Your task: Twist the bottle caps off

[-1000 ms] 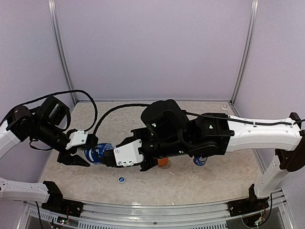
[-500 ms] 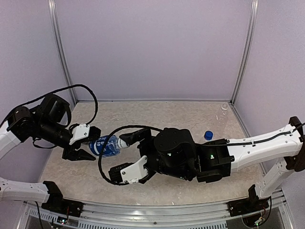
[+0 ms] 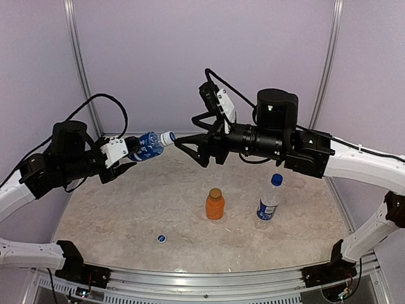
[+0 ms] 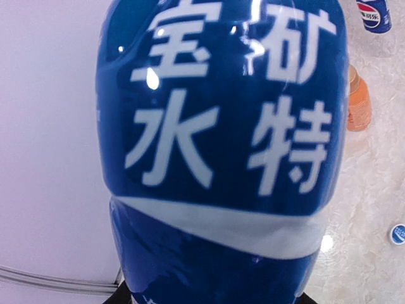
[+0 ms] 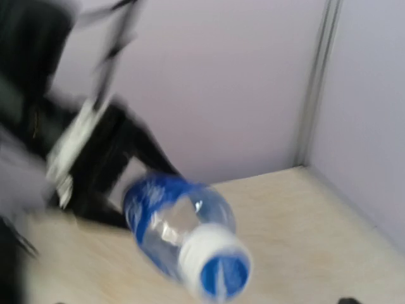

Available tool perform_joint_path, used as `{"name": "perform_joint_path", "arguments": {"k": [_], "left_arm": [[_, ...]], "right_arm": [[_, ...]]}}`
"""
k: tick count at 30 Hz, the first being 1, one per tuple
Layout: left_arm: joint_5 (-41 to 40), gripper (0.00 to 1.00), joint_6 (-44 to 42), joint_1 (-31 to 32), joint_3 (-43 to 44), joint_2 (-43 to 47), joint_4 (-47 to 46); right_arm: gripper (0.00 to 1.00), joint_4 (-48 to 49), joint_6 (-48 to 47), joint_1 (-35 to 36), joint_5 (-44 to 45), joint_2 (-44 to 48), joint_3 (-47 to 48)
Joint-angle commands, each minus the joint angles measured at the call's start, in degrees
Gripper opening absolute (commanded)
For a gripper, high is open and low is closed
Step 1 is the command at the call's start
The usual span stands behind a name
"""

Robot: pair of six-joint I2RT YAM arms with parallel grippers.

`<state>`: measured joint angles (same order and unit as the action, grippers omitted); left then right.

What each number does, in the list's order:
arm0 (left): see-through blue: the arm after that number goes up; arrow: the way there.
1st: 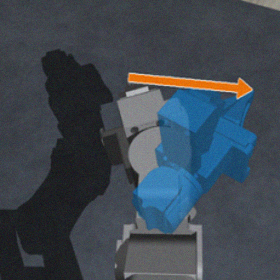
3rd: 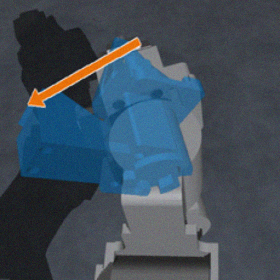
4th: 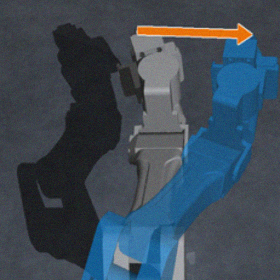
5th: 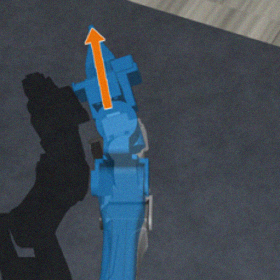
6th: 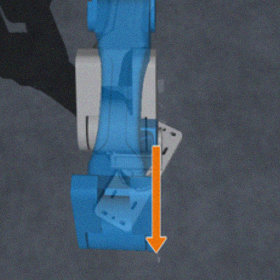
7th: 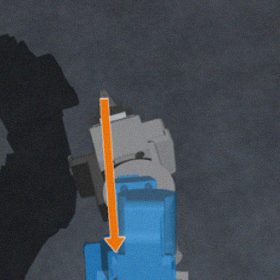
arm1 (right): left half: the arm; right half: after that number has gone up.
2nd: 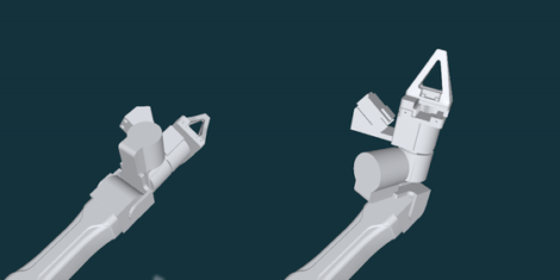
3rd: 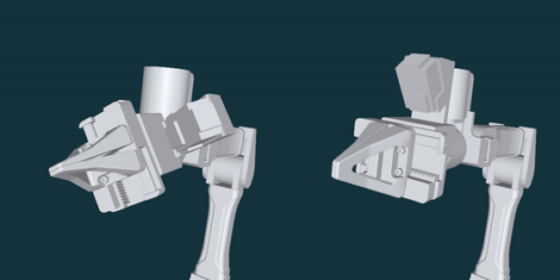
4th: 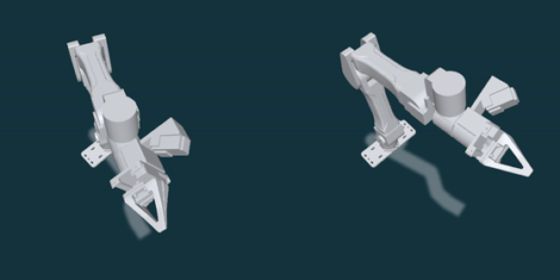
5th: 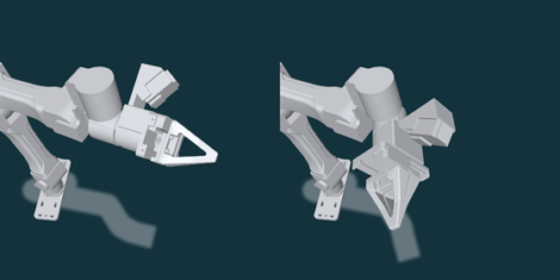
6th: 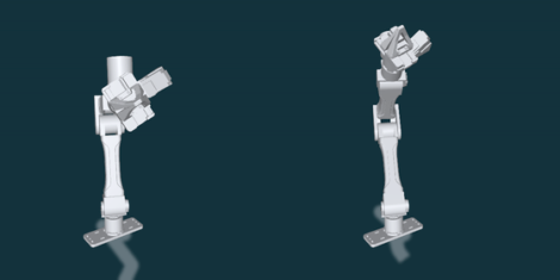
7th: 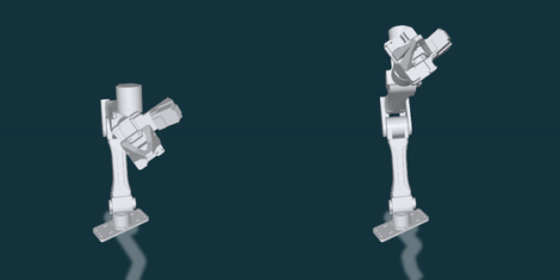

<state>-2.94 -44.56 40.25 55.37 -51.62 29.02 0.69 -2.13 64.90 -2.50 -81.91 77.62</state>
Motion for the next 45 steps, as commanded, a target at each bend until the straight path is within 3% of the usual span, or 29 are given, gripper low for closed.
{"name": "perform_joint_path", "arguments": {"k": [1, 11, 19, 23, 31, 33, 36, 45], "left_arm": [[-9.12, 0.42, -8.35, 1.03, -3.89, -0.08, -13.96], [-9.12, 0.41, -10.08, 1.71, -4.54, -0.2, -14.25], [-8.41, 0.4, -10.34, 2.11, -4.49, -0.17, -13.51], [-8.16, 0.4, -9.99, 2.09, -4.54, -0.09, -12.95], [-6.37, 0.39, -9.89, 2.35, -4.6, 0.32, -11.09], [-4.5, 0.39, -9.35, 2.66, -4.15, 0.66, -8.34], [-0.14, 0.39, -6.88, 2.77, -2.33, 1.36, -1.76], [17.04, 0.39, -0.84, 2.75, 3.78, 1.31, 19.27]], "right_arm": [[0.84, -3.92, 32.94, -5.45, -13.84, -5.5, 5.01], [0.78, -2.11, 37.36, -5.57, -11.24, -8.61, 6.99], [0.64, -2.82, 37.73, -6.33, -12.69, -12.85, 10.92], [0.5, -3.03, 37.99, -6.67, -13.38, -13.93, 11.58], [0.07, -2.89, 35.27, -6.72, -13.19, -13.58, 10.88], [0.0, -4.18, 32.6, -6.72, -12.72, -13.66, 10.97], [0.0, -6.3, 25.07, -6.19, -11.53, -13.22, 10.55], [0.0, -11.29, -13.98, 4.62, 0.14, -9.28, 6.91]]}}
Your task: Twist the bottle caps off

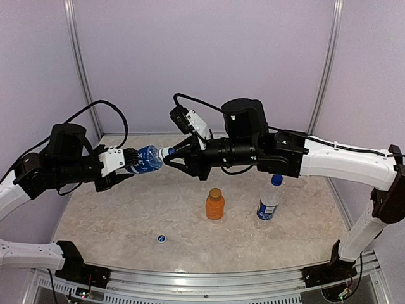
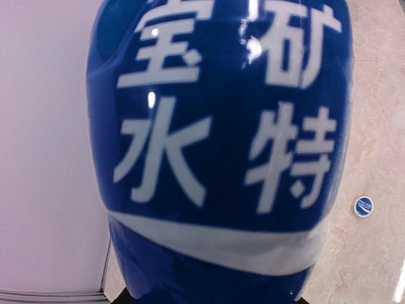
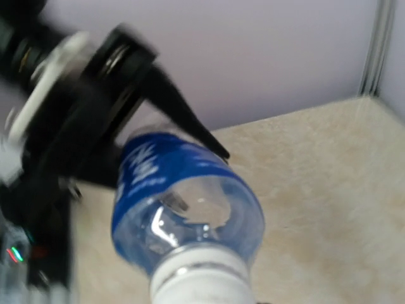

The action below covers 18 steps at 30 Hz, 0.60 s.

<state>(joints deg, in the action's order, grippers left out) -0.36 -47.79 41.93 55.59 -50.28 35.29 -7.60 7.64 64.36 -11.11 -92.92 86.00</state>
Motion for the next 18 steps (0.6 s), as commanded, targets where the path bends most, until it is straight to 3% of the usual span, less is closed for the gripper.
{"name": "perform_joint_path", "arguments": {"k": [1, 6, 10, 14, 18], "left_arm": [[16.17, 0.38, 2.92, 1.13, 4.38, -0.43, 15.07], [21.81, 0.38, 2.91, 1.11, 6.88, -1.35, 22.09], [23.9, 0.38, 1.61, 1.13, 7.5, -1.79, 25.63], [24.42, 0.38, 0.98, 1.13, 7.17, -2.03, 26.3], [24.35, 0.38, 0.64, 1.13, 6.86, -2.1, 26.43]], "right_arm": [[0.0, -3.86, -28.36, 6.69, 9.53, 1.95, -1.84], [0.0, -7.55, -50.52, 14.34, 14.9, 2.37, -3.66], [0.0, -7.42, -67.9, 19.46, 24.85, 2.74, -6.57], [0.0, -3.0, -77.72, 22.46, 34.92, 2.59, -8.97], [0.0, 1.49, -81.57, 23.38, 36.67, 3.26, -10.92]]}}
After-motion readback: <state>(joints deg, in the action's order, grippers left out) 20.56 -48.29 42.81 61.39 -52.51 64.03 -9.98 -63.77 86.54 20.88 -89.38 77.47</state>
